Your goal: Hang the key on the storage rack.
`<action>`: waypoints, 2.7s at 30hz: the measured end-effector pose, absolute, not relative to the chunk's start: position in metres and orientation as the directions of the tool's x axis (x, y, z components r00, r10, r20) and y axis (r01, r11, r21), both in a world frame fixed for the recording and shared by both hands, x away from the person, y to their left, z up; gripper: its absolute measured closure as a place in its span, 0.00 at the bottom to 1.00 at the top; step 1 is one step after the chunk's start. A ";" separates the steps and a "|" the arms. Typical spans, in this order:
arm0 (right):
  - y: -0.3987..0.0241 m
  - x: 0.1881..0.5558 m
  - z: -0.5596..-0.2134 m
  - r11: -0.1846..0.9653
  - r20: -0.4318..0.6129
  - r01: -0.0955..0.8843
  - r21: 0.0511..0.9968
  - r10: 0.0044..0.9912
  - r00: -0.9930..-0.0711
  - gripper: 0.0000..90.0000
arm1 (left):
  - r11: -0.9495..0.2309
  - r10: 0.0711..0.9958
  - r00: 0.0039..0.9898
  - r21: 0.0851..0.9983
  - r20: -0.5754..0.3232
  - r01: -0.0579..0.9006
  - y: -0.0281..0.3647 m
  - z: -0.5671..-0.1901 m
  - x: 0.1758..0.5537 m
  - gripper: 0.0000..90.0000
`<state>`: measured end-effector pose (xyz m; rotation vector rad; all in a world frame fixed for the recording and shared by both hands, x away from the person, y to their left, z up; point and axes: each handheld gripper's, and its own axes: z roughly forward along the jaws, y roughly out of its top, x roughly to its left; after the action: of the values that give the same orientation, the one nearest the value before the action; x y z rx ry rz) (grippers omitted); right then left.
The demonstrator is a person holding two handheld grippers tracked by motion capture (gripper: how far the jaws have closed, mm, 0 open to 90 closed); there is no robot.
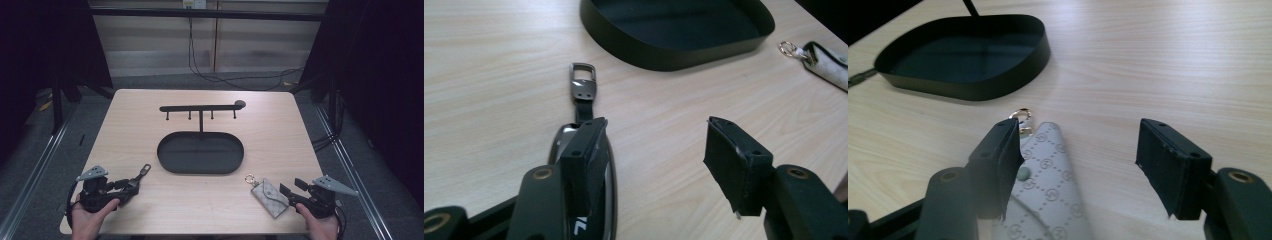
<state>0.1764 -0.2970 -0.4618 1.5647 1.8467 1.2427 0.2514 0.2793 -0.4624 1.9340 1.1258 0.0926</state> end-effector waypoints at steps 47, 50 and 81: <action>-0.304 0.179 -0.467 -0.074 0.269 0.627 0.775 0.937 -0.223 0.30 | -0.430 0.787 0.591 0.530 -0.176 0.731 0.252 -0.446 0.313 0.50; -0.299 0.178 -0.466 -0.031 0.230 0.622 0.783 0.942 -0.244 0.30 | -0.445 0.791 0.586 0.493 -0.175 0.747 0.251 -0.445 0.320 0.49; -0.291 0.185 -0.469 0.042 0.190 0.647 0.761 0.940 -0.284 0.28 | -0.556 0.793 0.602 0.296 -0.092 0.777 0.224 -0.456 0.359 0.48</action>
<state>0.1852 -0.2910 -0.4695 1.6024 1.9651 1.1109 0.3593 0.2240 -0.4562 2.5263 1.2757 0.0737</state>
